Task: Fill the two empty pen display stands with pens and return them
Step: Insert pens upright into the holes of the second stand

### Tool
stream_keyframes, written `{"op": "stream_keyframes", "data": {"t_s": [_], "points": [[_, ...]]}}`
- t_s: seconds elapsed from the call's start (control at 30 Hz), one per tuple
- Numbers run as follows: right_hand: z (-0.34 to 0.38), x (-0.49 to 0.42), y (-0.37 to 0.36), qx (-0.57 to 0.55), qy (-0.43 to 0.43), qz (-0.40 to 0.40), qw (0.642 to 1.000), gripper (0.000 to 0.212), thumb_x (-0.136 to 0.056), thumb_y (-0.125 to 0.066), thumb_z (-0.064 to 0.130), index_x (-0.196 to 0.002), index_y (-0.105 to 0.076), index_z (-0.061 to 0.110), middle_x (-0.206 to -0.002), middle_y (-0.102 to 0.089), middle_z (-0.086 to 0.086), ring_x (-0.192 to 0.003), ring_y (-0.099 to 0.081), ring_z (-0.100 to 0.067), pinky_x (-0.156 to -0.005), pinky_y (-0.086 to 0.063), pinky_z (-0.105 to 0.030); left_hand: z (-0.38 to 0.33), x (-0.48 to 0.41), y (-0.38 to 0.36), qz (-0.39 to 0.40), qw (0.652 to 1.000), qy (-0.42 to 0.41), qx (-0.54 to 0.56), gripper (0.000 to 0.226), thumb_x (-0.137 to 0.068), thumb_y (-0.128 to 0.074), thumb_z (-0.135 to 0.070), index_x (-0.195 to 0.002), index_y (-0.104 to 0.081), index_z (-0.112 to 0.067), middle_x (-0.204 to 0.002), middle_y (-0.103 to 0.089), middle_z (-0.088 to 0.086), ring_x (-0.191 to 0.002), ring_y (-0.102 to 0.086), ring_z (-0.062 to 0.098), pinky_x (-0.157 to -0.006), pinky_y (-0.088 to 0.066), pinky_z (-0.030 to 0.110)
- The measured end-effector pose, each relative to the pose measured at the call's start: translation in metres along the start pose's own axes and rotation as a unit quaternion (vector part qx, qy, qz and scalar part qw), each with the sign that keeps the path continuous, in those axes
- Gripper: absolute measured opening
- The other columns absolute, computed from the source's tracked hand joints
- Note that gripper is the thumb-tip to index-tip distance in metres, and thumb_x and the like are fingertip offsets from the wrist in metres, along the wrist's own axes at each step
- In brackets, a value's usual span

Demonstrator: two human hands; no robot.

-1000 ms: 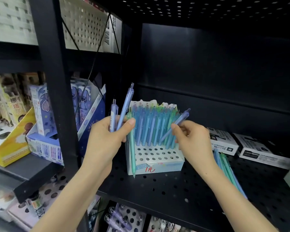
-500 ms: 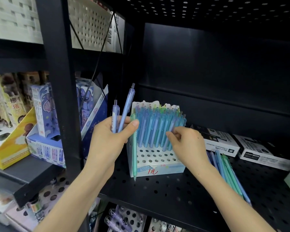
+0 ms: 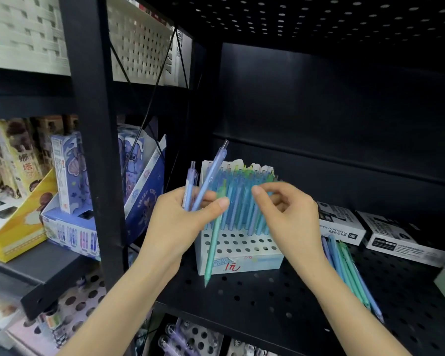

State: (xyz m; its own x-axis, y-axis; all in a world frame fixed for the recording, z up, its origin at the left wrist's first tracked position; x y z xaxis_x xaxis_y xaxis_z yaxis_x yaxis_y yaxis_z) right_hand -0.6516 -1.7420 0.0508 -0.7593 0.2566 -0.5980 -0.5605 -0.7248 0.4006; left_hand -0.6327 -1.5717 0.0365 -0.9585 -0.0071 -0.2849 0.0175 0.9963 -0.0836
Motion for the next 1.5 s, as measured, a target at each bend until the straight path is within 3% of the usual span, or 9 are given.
{"op": "stream_keyframes", "data": {"t_s": [0.2, 0.4, 0.5, 0.63, 0.87, 1.1, 1.27, 1.37, 1.5], "points": [[0.029, 0.005, -0.002, -0.122, -0.027, 0.134, 0.983, 0.016, -0.080, -0.071, 0.027, -0.074, -0.072, 0.013, -0.056, -0.062, 0.004, -0.048, -0.050, -0.003, -0.047, -0.040, -0.013, -0.008, 0.009, -0.012, 0.034, 0.992, -0.066, -0.105, 0.016, -0.066, -0.082, -0.020, -0.069, -0.067, -0.014, -0.052, -0.061, -0.015, -0.050, -0.057, -0.002, -0.051, -0.044, 0.009], [0.021, -0.012, 0.026, -0.139, -0.055, 0.067, 0.986, 0.013, -0.089, -0.060, 0.013, -0.081, -0.070, 0.016, -0.066, -0.067, -0.001, -0.054, -0.057, -0.007, -0.048, -0.045, -0.021, -0.007, 0.007, -0.003, -0.010, 0.989, -0.091, -0.116, 0.027, -0.082, -0.064, -0.036, -0.077, -0.065, -0.010, -0.050, -0.050, -0.015, -0.048, -0.045, -0.001, -0.049, -0.036, 0.008], [0.016, -0.024, 0.042, -0.068, -0.035, 0.007, 0.997, 0.019, -0.088, -0.053, 0.009, -0.082, -0.068, 0.020, -0.070, -0.065, 0.003, -0.059, -0.056, -0.007, -0.054, -0.044, -0.021, -0.005, 0.005, 0.006, -0.009, 0.992, -0.080, -0.098, 0.034, -0.092, -0.046, -0.041, -0.084, -0.064, -0.014, -0.054, -0.053, -0.016, -0.050, -0.043, -0.002, -0.055, -0.034, 0.016], [0.015, -0.029, 0.042, 0.030, -0.007, 0.003, 1.000, 0.018, -0.086, -0.052, 0.011, -0.080, -0.067, 0.020, -0.067, -0.063, 0.006, -0.059, -0.055, -0.006, -0.056, -0.043, -0.016, 0.001, 0.005, 0.010, 0.007, 0.995, -0.063, -0.071, 0.027, -0.098, -0.040, -0.032, -0.084, -0.062, -0.026, -0.072, -0.058, 0.011, -0.054, -0.043, 0.008, -0.061, -0.034, 0.025], [0.010, -0.030, 0.022, 0.112, 0.015, 0.065, 0.991, 0.018, -0.086, -0.051, 0.010, -0.081, -0.067, 0.017, -0.064, -0.058, 0.009, -0.054, -0.049, -0.007, -0.049, -0.038, -0.011, 0.006, 0.008, 0.011, 0.035, 0.994, -0.062, -0.086, 0.024, -0.098, -0.041, -0.022, -0.085, -0.059, -0.013, -0.064, -0.054, -0.009, -0.055, -0.042, 0.005, -0.060, -0.034, 0.021], [0.007, -0.042, 0.001, 0.166, -0.006, 0.140, 0.976, 0.020, -0.088, -0.048, 0.014, -0.092, -0.068, 0.014, -0.059, -0.056, 0.004, -0.059, -0.057, -0.019, -0.060, -0.046, -0.025, 0.011, 0.006, 0.013, 0.066, 0.993, -0.053, -0.087, 0.020, -0.098, -0.043, -0.016, -0.087, -0.059, -0.020, -0.059, -0.054, -0.016, -0.054, -0.043, 0.000, -0.052, -0.037, 0.013], [0.007, -0.047, -0.008, 0.186, -0.017, 0.202, 0.961, 0.021, -0.092, -0.046, 0.019, -0.100, -0.066, 0.020, -0.049, -0.054, 0.007, -0.037, -0.048, -0.003, -0.047, -0.041, -0.020, 0.014, 0.003, 0.013, 0.074, 0.991, -0.055, -0.098, 0.018, -0.097, -0.045, -0.016, -0.095, -0.061, -0.024, -0.070, -0.059, -0.013, -0.059, -0.046, 0.001, -0.054, -0.039, 0.012], [0.013, -0.044, -0.004, 0.156, 0.013, 0.171, 0.973, 0.021, -0.091, -0.053, 0.023, -0.109, -0.064, 0.026, -0.058, -0.059, 0.002, -0.047, -0.051, -0.009, -0.046, -0.038, -0.017, 0.012, 0.005, 0.011, 0.090, 0.990, -0.055, -0.092, 0.017, -0.097, -0.045, -0.016, -0.098, -0.060, -0.024, -0.069, -0.060, -0.014, -0.059, -0.048, 0.001, -0.053, -0.040, 0.013], [0.027, -0.026, 0.000, -0.059, -0.026, 0.226, 0.972, 0.013, -0.091, -0.058, 0.021, -0.096, -0.069, 0.017, -0.071, -0.068, -0.002, -0.057, -0.056, -0.009, -0.053, -0.045, -0.021, 0.009, 0.007, 0.007, 0.110, 0.992, -0.035, -0.043, 0.015, -0.096, -0.046, -0.015, -0.097, -0.060, -0.020, -0.066, -0.060, -0.012, -0.058, -0.048, 0.005, -0.049, -0.038, 0.014]]}}
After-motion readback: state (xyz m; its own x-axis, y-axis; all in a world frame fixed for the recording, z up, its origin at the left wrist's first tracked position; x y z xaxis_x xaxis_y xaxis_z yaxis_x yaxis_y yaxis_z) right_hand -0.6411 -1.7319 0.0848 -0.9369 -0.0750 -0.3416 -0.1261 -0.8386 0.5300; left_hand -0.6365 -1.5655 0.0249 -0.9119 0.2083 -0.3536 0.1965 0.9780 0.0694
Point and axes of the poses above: each hand's wrist, its own x-axis away from the middle knuckle, its own y-axis out of the back of the hand, z = x × y, the point moved 3 cm from there along -x, towards the middle knuckle
